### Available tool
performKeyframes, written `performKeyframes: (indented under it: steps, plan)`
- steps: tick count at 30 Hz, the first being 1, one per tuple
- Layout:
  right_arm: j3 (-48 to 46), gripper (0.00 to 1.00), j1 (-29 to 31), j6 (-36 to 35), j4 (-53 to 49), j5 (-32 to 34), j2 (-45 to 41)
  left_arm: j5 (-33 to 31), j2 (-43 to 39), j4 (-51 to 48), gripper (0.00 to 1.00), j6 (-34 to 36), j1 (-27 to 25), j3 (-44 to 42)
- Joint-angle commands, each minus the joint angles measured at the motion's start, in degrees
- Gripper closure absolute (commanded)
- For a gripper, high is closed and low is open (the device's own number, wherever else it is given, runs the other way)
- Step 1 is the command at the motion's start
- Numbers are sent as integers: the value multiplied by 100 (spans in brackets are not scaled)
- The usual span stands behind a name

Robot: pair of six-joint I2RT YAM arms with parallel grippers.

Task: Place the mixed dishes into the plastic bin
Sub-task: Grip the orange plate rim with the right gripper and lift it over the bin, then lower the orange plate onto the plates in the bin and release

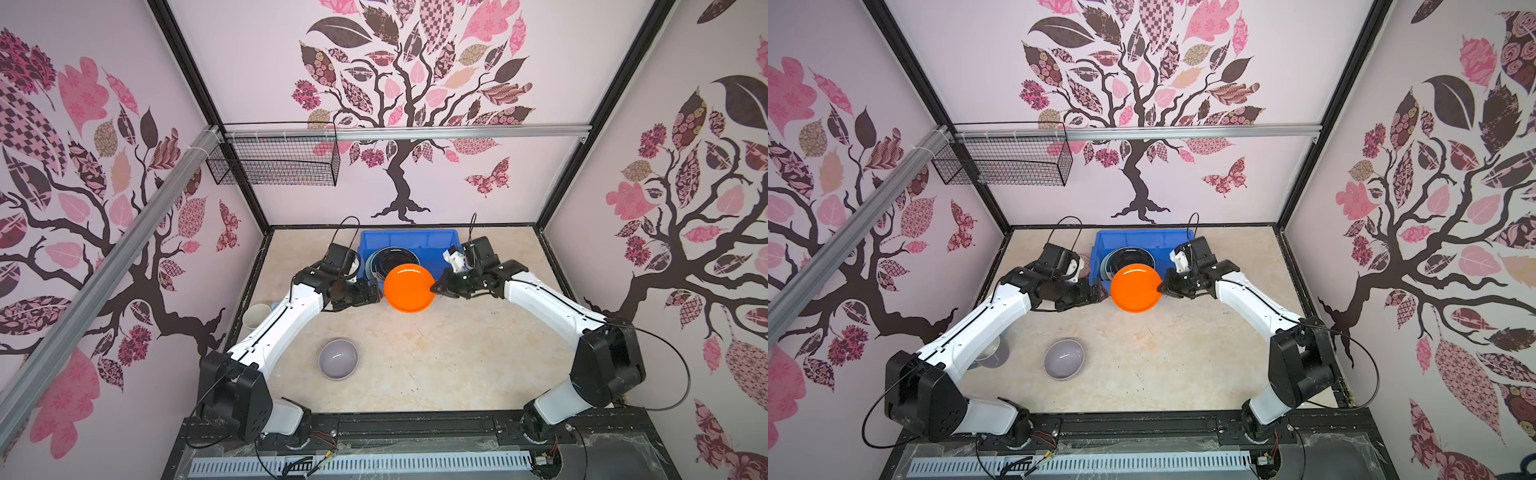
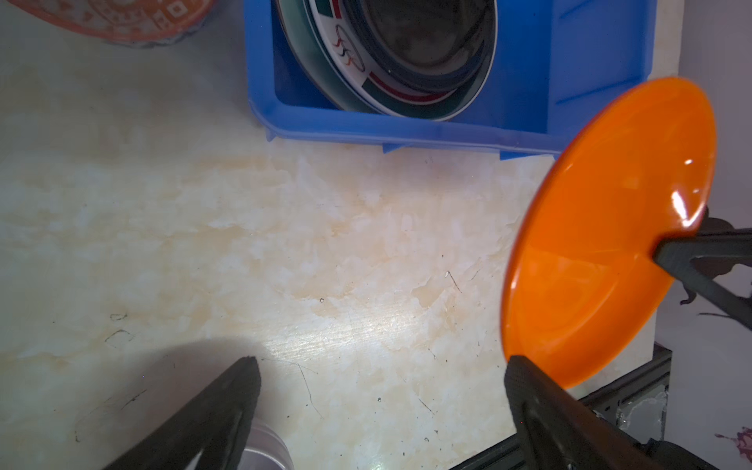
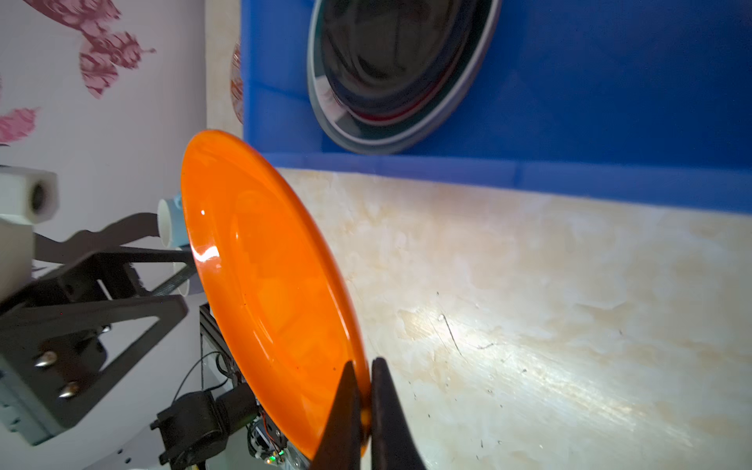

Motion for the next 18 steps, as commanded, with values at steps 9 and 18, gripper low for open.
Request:
performKeyframes:
  steps: [9, 18]
  plan:
    - [2590, 100, -434, -176, -513, -8, 2227, 256, 294, 55, 2, 319, 552, 570]
    - [4491, 100, -445, -112, -861, -227, 4092, 331, 478, 13, 2, 520, 1019, 594]
